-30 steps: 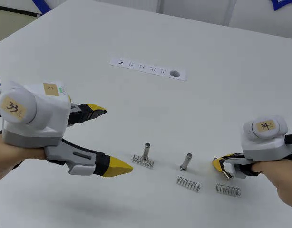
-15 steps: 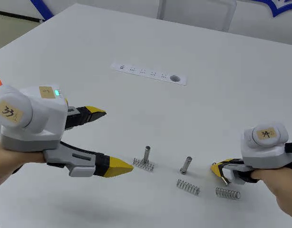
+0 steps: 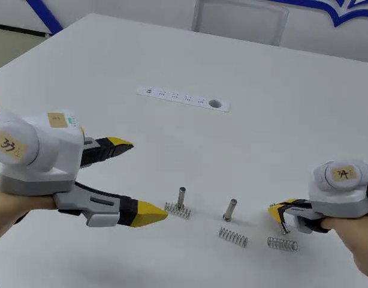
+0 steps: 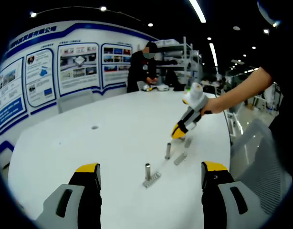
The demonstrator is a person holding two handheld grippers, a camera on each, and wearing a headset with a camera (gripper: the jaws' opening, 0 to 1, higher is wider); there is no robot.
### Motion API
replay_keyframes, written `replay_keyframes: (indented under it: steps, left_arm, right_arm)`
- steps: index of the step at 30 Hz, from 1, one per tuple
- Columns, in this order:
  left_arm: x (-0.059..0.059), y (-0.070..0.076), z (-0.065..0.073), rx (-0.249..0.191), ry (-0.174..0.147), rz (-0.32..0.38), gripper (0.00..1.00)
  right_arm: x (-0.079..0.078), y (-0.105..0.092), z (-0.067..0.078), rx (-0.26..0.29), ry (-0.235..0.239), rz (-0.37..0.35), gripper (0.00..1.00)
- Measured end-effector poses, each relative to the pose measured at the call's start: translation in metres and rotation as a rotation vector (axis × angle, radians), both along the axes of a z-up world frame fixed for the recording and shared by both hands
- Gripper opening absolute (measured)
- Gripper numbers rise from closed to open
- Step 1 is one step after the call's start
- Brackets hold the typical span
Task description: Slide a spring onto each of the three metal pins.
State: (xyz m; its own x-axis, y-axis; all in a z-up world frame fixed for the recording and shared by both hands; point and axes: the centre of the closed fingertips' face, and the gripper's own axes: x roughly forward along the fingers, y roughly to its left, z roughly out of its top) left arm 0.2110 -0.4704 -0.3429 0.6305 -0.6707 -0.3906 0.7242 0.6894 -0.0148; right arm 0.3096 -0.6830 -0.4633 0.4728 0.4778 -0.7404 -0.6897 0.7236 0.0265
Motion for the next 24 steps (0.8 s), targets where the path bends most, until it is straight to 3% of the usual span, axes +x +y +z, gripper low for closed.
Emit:
replay_keyframes:
  steps: [24]
  left_arm:
    - [-0.003,-0.004,0.003,0.018,-0.001,-0.010,0.89]
  right_arm:
    - [-0.008,-0.004,0.020,0.070,-0.082,0.006,0.08]
